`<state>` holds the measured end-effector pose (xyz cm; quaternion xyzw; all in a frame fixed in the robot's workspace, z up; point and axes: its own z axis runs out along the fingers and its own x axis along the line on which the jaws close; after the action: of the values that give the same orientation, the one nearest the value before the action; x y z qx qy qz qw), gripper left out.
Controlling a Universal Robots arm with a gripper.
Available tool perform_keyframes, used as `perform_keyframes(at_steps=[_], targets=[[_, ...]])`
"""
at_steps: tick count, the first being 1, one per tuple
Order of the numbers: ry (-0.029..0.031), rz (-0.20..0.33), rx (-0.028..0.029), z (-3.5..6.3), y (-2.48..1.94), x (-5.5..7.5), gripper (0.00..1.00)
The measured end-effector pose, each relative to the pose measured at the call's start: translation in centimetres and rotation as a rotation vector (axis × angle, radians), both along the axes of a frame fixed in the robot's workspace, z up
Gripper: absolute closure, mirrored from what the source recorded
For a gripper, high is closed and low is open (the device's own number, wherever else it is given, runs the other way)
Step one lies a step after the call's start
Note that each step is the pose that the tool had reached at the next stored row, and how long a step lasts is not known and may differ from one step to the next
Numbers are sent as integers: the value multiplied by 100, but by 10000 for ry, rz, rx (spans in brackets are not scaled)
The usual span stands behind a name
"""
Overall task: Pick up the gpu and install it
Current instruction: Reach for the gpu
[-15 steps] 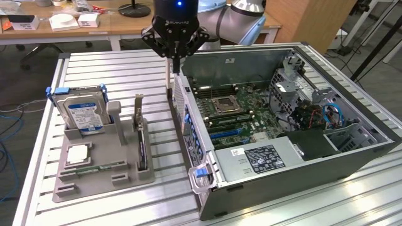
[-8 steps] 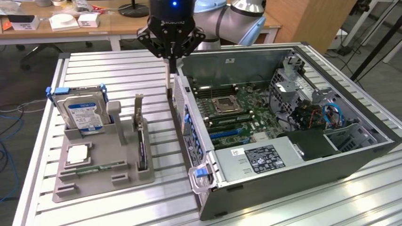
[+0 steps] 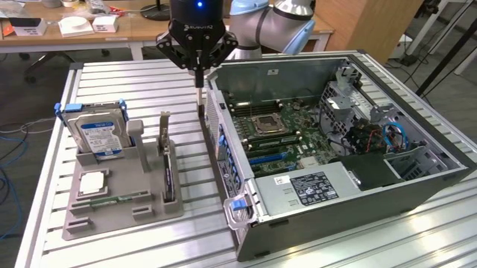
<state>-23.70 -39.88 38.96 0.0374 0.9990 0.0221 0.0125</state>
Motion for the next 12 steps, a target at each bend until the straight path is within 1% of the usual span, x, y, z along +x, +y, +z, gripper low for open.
perform_keyframes(at_steps=[12], targets=[[0, 0, 0, -3, 0, -179, 89]])
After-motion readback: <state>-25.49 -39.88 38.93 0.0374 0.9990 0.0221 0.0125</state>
